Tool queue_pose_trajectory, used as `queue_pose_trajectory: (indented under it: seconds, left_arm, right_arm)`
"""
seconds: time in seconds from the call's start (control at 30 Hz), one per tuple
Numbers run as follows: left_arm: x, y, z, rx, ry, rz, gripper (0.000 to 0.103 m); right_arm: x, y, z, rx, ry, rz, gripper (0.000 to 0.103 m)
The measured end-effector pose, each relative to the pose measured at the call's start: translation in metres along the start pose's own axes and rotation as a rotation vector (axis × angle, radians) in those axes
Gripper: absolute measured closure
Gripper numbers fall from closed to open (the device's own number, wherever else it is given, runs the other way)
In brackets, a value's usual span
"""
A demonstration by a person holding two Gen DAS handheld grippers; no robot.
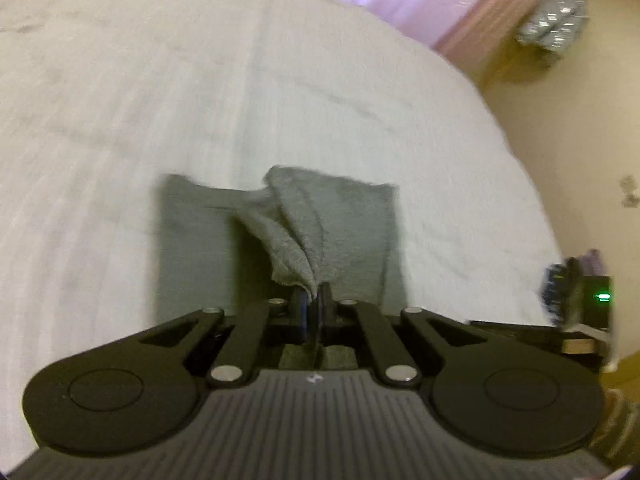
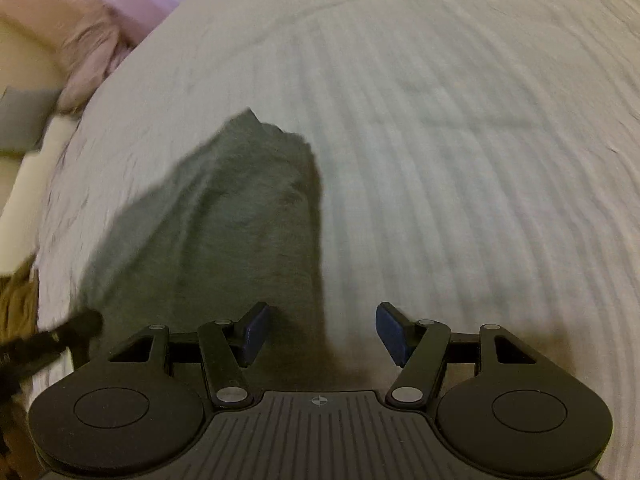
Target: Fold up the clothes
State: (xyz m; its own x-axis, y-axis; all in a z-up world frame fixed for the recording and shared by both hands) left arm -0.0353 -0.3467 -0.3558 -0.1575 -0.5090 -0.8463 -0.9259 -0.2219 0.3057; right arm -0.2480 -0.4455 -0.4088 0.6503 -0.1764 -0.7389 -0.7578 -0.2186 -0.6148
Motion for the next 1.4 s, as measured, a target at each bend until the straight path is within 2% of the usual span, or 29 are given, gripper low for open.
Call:
queue_pose_trajectory:
  seconds: [0.07,0.17,0.23,0.33,0.4,0.5,0.6,0.63,0.67,0.77,0.83,0.9,0.93,0.97,1.07,1.23,1.33,1.4]
  left_arm:
    - [0.022,-0.032,0.013,-0.108,-0.075,-0.020,0.099]
    - [0.039,-0.057,0.027,-0.255,-0.112,0.035,0.095]
    - [0.033,-0.059,0.024,-0.247,-0.094,0.056,0.100]
    - [0.011,-0.051,0.016,-0.199,-0.040,0.074,0.101]
    - [0.006,-0.057,0.017,-0.170,-0.029,0.052,0.101]
    - [0.026,-0.071,0.031,-0.156,-0.090,-0.020,0.099]
    - [0.036,-0.080,0.028,-0.205,-0.125,0.028,0.093]
    - [0.036,-0.081,0.023,-0.226,-0.125,0.058,0.086]
    - [0.036,-0.082,0.018,-0.249,-0.124,0.087,0.074]
    - [0.051,-0.088,-0.001,-0.304,-0.128,0.146,0.070]
    - [0.062,-0.093,-0.013,-0.331,-0.125,0.165,0.071]
    - [0.067,-0.090,-0.020,-0.316,-0.102,0.178,0.078]
    - [0.069,-0.088,-0.024,-0.307,-0.090,0.186,0.096]
    - [0.071,-0.087,-0.027,-0.298,-0.077,0.193,0.102]
    - [0.065,-0.083,-0.032,-0.216,-0.035,0.181,0.102]
    - [0.046,-0.075,-0.028,-0.094,0.093,0.168,0.102]
    - [0.046,-0.080,-0.021,-0.087,0.136,0.123,0.102]
    - [0.052,-0.082,-0.017,-0.108,0.109,0.093,0.102]
  right_arm:
    - [0.010,-0.009,0.004,-0.038,-0.015,0.014,0.040]
    - [0.016,-0.014,0.008,-0.068,-0.026,0.037,0.040]
    - [0.020,-0.017,0.011,-0.089,-0.033,0.052,0.040]
    - [0.025,-0.022,0.014,-0.115,-0.040,0.067,0.040]
    - [0.027,-0.024,0.012,-0.133,-0.041,0.069,0.040]
    - [0.034,-0.027,0.010,-0.147,-0.050,0.082,0.040]
    - [0.032,-0.023,0.002,-0.131,-0.033,0.087,0.040]
    - [0.030,-0.021,-0.002,-0.121,-0.023,0.084,0.040]
    - [0.027,-0.019,-0.006,-0.110,-0.014,0.081,0.040]
    - [0.024,-0.014,-0.018,-0.083,0.011,0.073,0.039]
    - [0.029,-0.015,-0.025,-0.075,0.019,0.069,0.040]
    - [0.034,-0.015,-0.032,-0.067,0.027,0.066,0.040]
    - [0.037,-0.015,-0.036,-0.063,0.030,0.064,0.040]
    - [0.039,-0.016,-0.039,-0.060,0.034,0.063,0.040]
    - [0.045,-0.018,-0.046,-0.060,0.047,0.058,0.040]
    - [0.063,-0.034,-0.052,-0.125,0.079,0.057,0.040]
    - [0.070,-0.038,-0.051,-0.159,0.077,0.055,0.040]
    - [0.075,-0.038,-0.051,-0.181,0.078,0.060,0.040]
Point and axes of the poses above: each gripper's, at about its wrist camera, not at the fingertips, and x roughly the way its jaws point, y to its right, z to its underside, the point moved 7 cm from there along x, roughly the way its jaws point, and after that the axes turned 11 degrees about -z, right-handed, at the moved point
